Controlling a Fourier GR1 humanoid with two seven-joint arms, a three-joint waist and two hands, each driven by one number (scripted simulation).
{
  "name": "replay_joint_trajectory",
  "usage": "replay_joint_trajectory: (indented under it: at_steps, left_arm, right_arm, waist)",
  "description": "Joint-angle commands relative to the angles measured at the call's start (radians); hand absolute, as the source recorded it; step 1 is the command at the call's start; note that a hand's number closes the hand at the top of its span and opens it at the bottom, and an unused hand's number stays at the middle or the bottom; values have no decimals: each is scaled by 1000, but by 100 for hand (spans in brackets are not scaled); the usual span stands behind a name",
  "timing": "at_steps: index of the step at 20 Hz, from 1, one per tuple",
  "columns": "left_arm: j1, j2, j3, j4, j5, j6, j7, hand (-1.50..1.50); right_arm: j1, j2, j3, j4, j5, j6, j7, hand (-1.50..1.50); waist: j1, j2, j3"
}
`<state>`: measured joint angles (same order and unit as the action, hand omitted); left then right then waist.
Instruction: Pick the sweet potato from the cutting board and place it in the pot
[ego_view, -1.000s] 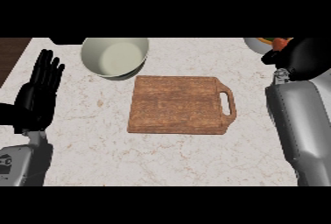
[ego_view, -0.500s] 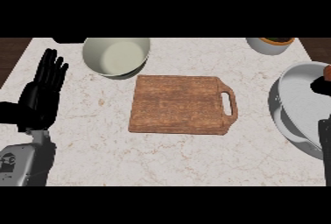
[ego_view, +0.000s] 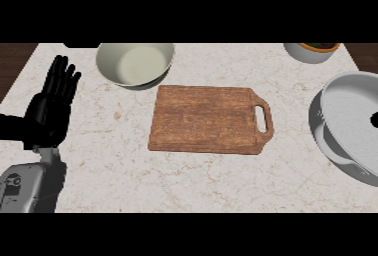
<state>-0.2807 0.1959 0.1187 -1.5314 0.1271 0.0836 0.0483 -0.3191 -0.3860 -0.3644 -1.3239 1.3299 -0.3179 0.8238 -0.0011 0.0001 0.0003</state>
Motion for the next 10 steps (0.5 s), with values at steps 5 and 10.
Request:
replay_joint_trajectory:
  at_steps: [5,10]
  left_arm:
    - [-9,-38,-31,31,-42,28,-35,0]
    - [26,-32,-8,39,-4,-15,-58,0]
  right_arm:
    - [-37,2,-151,198,-333,-57,-181,-150]
    - [-61,-32,-152,344,-440,-83,-398,-150]
  waist:
    - [0,3,1]
    - [7,3,0]
